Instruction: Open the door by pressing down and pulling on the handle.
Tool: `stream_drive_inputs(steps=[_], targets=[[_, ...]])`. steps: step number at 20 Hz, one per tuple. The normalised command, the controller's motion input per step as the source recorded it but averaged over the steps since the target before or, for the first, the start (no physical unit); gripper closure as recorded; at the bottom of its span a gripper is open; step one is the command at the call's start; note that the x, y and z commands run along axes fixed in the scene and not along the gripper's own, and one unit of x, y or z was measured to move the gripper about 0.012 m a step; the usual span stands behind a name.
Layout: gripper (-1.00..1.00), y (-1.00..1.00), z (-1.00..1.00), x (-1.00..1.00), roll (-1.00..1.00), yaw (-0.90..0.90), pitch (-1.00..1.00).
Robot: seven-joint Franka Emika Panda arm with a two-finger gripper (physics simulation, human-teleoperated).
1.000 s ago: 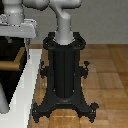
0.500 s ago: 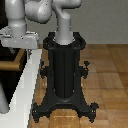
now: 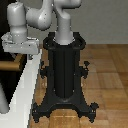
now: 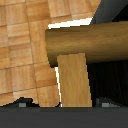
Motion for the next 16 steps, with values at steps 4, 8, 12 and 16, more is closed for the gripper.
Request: stream_drive_inputs(steps=[4,8,12,16], targets=[[1.00,0.00,0.00,0.00,0.00,0.00,0.00],[1.00,0.00,0.00,0.00,0.00,0.00,0.00],[1.00,0.00,0.00,0.00,0.00,0.00,0.00],[1.00,0.00,0.00,0.00,0.00,0.00,0.00]])
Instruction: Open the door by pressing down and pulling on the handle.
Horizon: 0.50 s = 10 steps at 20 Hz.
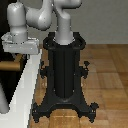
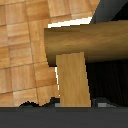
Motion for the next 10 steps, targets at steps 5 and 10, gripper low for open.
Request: stream_drive_inputs(steps=[5,10], targets=[[1.00,0.00,0.00,0.00,0.00,0.00,0.00],[1.00,0.00,0.00,0.00,0.00,0.00,0.00]])
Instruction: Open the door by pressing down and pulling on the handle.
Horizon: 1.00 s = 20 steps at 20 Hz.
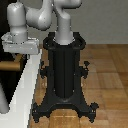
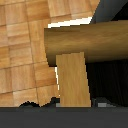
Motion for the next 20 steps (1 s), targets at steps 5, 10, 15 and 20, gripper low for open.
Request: stream_drive_inputs(steps=[5,10,15,20], targets=[[1.00,0.00,-0.20,0.00,0.00,0.00,0.00],[1.00,0.00,-0.60,0.00,0.00,0.00,-0.12],[1.00,0.00,-0.40,0.00,0.00,0.00,-0.12],[1.00,0.00,-0.80,0.00,0.00,0.00,-0.09]])
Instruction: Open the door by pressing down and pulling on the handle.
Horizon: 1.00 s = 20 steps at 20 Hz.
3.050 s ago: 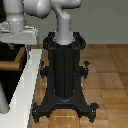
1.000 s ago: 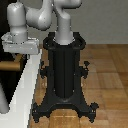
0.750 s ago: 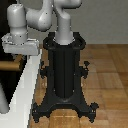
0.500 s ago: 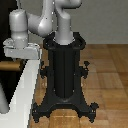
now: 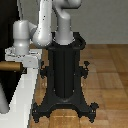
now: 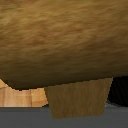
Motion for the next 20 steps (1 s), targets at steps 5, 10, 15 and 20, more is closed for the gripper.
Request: stream_drive_inputs(steps=[5,10,15,20], targets=[[1.00,0.00,-0.60,0.00,0.00,0.00,-0.09],[1.00,0.00,0.00,0.00,0.00,0.00,-0.09],[1.00,0.20,0.00,0.00,0.00,0.00,0.00],[1.00,0.80,0.00,0.00,0.00,0.00,0.00]])
